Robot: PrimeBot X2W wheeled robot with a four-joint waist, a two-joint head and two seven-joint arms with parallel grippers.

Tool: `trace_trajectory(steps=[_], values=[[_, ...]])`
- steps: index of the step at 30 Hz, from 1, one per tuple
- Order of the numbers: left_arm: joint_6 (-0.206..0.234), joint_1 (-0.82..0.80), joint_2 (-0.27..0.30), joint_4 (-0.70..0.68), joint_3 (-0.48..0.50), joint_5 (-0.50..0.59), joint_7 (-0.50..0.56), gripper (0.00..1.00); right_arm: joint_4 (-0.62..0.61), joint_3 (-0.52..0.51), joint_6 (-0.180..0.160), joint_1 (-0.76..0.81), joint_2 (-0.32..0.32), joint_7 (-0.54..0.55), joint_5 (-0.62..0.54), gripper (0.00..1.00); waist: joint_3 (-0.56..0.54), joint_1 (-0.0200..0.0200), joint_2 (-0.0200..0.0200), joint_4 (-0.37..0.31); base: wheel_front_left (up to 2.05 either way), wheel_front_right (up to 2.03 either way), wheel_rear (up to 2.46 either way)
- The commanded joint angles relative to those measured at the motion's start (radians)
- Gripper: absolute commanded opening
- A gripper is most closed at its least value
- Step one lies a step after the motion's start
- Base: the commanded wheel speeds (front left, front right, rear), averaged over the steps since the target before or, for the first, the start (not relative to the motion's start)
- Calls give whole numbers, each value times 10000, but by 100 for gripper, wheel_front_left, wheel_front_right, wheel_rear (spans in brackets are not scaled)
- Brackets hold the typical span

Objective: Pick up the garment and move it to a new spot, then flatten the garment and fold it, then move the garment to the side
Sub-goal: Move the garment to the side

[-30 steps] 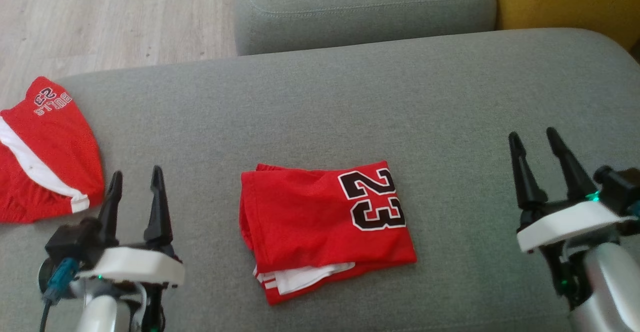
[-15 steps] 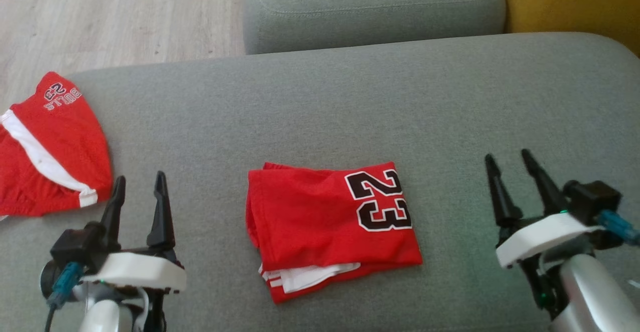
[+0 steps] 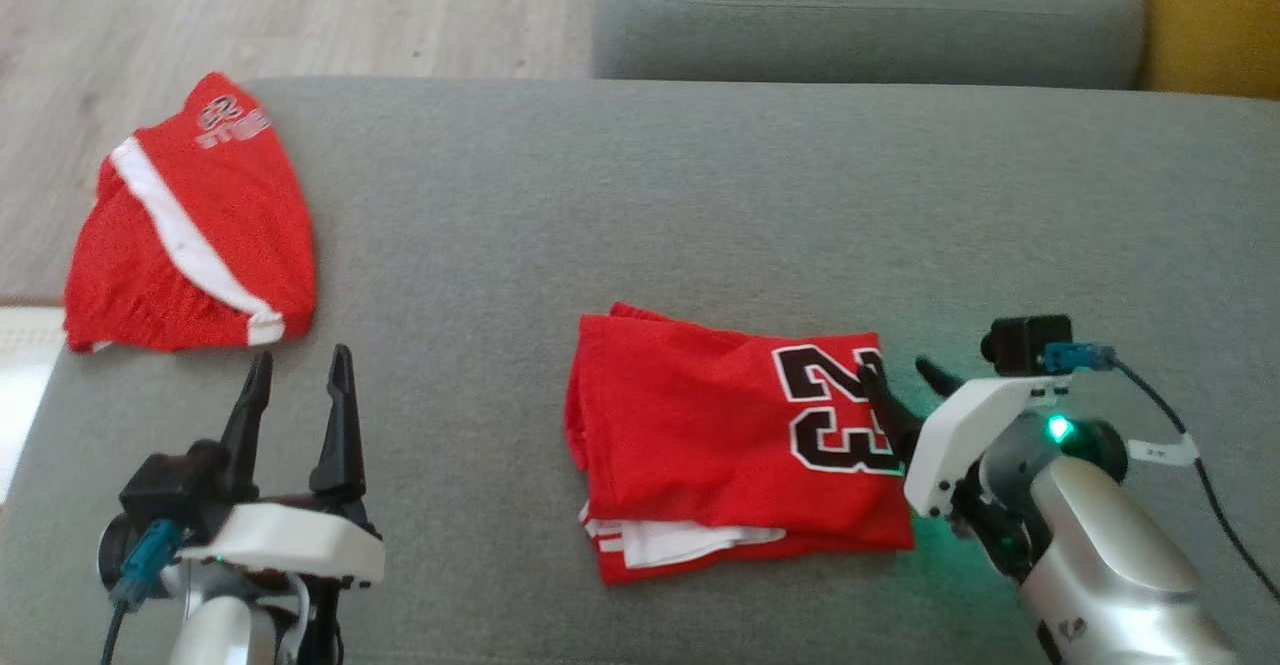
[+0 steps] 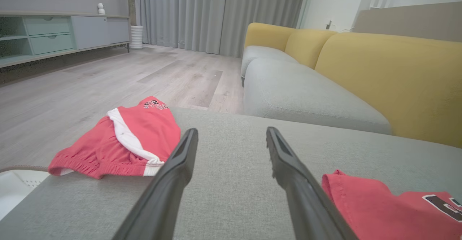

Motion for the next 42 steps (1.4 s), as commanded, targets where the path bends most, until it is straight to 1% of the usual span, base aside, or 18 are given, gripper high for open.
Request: trace_trajectory(steps=[1,4,5,8,11,12,13,14,20,24,28,31,36,42], values=[[-60,-633,23,-301,293,88,-122,100,386,-5,-7,-476,155,345,162,100,108,0,0,351,0,0,0],[-74,-621,12,-276,319,103,-122,100,1276,-226,-7,-680,335,875,337,100,166,0,0,556,0,0,0],[-74,-621,12,-276,319,103,-122,100,1276,-226,-7,-680,335,875,337,100,166,0,0,556,0,0,0],[-95,-619,3,-259,357,112,-122,100,1843,-245,-7,-784,521,1356,563,100,208,0,0,674,0,0,0],[-112,-636,-6,-257,367,130,-122,100,2008,-64,-7,-848,604,1535,830,100,240,0,0,733,0,0,0],[-114,-644,-8,-253,373,137,-122,100,2001,15,-7,-873,592,1499,890,68,245,0,0,735,0,0,0],[-110,-650,-11,-249,384,149,-122,100,1980,48,-7,-911,569,1377,957,27,245,0,0,723,0,0,0],[-113,-656,-13,-255,390,162,-122,100,1980,69,-7,-964,531,1238,994,0,239,0,0,690,0,0,0],[-182,-691,-28,-350,244,155,-122,100,1883,179,-7,-1471,182,429,1099,0,146,0,0,262,0,0,0],[-291,-831,-39,-386,-58,56,-122,100,1758,263,-7,-1905,-242,287,1212,0,142,0,0,-267,0,0,0],[-377,-1062,-48,-331,-518,-7,-122,100,1683,326,-7,-2283,-660,237,1323,0,179,0,0,-990,0,0,0],[-419,-1271,-54,-432,-834,-80,-122,100,1590,366,-7,-2527,-844,152,1405,0,293,0,0,-1638,0,0,0],[-435,-1501,-57,-438,-1178,-100,-122,100,1495,410,-7,-2855,-828,-59,1562,0,465,0,0,-2758,0,0,0],[-413,-1702,-59,-362,-1521,-73,-122,100,1386,542,-7,-3022,-808,-314,1695,0,679,0,0,-3846,0,0,0]])
